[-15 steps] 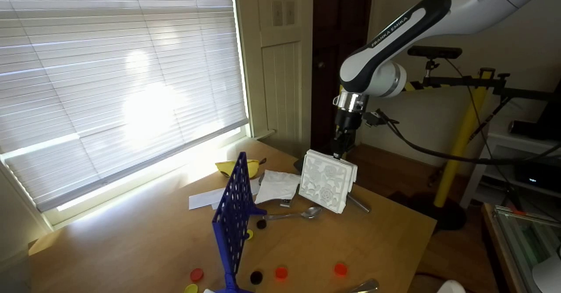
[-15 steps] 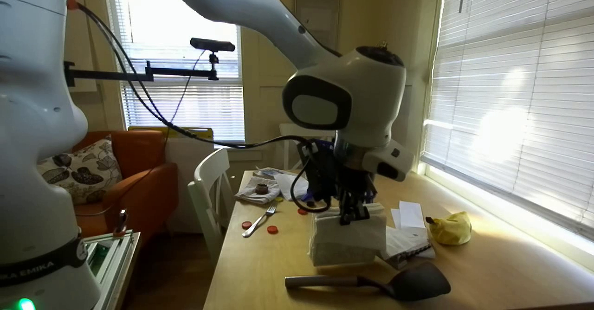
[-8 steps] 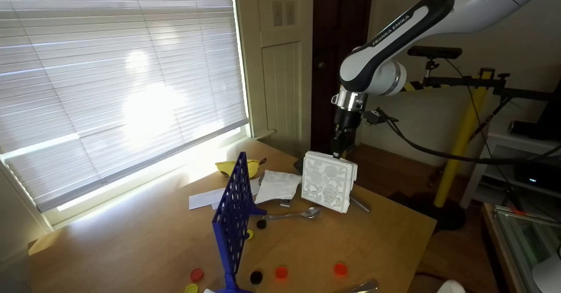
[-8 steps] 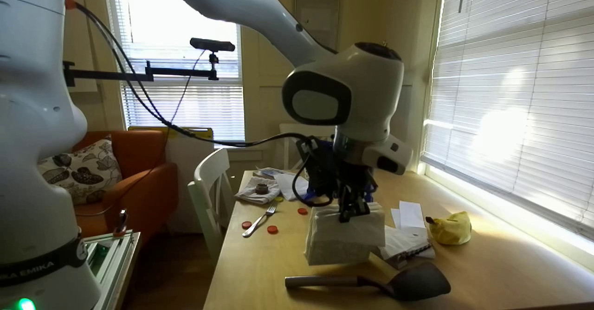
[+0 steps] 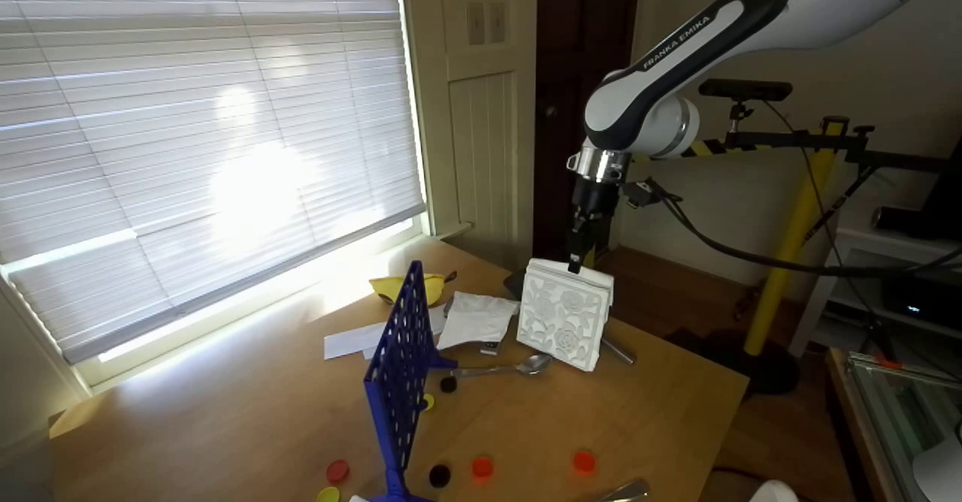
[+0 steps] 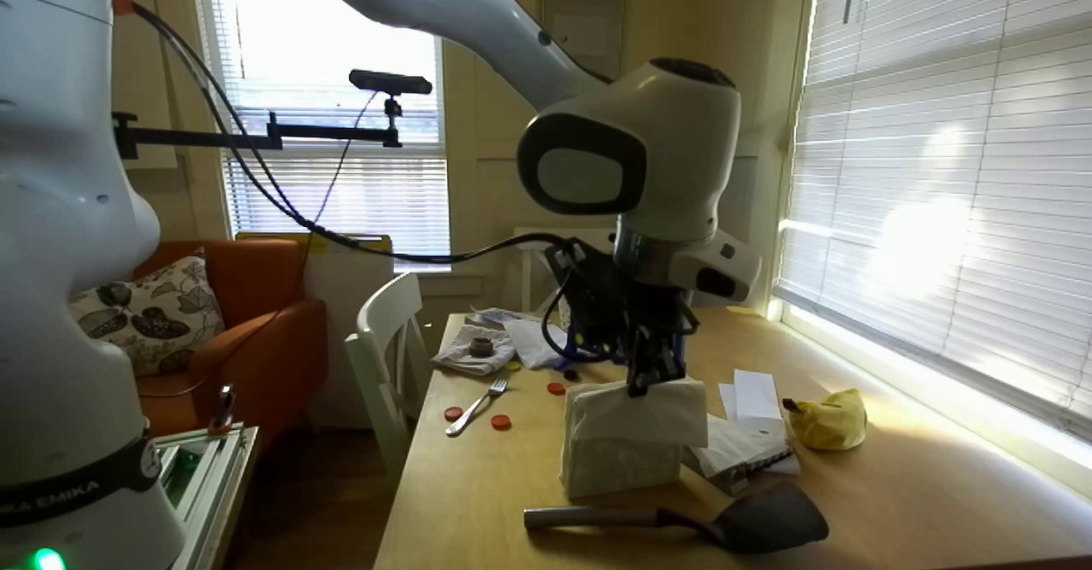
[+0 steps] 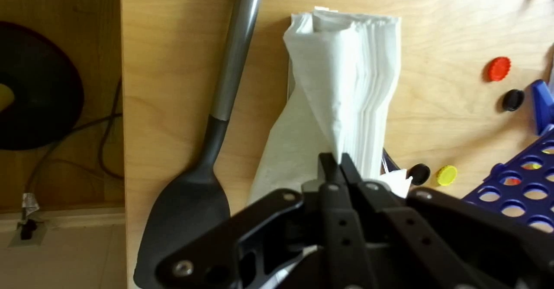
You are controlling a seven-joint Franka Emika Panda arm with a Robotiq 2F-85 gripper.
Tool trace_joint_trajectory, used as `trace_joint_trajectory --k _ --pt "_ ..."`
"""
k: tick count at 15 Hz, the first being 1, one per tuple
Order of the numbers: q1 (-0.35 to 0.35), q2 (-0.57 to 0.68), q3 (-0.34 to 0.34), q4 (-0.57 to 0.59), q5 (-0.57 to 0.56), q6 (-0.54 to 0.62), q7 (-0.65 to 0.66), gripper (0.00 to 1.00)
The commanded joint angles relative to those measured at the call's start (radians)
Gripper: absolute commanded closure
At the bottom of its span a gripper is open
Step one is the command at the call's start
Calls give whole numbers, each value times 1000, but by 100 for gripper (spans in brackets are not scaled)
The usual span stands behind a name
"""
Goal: Move the stack of tissues to the right then remove a tissue from the stack
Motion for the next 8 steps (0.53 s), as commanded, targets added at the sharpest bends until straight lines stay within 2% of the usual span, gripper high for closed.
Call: trace_joint_trajectory --k 1,8 --pt "5 -24 -4 7 -26 -33 26 99" --pt "7 -98 -12 23 -7 -106 11 99"
